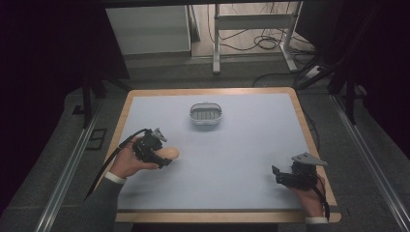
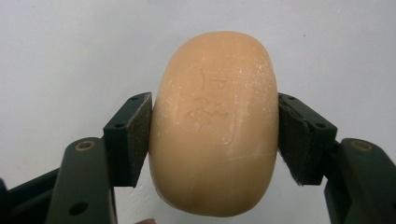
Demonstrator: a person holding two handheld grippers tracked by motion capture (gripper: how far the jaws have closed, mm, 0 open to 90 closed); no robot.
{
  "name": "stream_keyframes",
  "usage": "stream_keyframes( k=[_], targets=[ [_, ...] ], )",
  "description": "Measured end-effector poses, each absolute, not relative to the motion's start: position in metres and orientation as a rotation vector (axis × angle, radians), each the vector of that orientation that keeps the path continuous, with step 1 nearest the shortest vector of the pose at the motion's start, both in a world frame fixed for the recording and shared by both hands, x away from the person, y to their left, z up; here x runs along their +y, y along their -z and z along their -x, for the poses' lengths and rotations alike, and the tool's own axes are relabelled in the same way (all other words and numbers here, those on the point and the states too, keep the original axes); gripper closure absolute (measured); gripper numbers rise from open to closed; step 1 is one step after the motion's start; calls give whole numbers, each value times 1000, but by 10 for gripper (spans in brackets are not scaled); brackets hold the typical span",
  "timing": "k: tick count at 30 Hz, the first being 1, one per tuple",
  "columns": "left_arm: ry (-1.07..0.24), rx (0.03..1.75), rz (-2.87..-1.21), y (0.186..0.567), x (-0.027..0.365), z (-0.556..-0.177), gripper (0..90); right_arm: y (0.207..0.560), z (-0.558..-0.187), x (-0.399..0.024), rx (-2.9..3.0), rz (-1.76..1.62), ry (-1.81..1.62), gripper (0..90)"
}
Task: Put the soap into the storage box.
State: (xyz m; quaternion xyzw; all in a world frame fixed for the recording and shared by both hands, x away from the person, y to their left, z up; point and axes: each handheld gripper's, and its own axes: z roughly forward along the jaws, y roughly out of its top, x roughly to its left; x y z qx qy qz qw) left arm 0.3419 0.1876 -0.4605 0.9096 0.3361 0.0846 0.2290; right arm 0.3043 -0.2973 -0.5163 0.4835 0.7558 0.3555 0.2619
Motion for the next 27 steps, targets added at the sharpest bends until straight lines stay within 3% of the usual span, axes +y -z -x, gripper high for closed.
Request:
stream_keyframes(
  k=[27],
  targets=[
    [-270,904,-2477,447,185,-358,335,519,-306,-299,2048,-1318,-953,82]
  ],
)
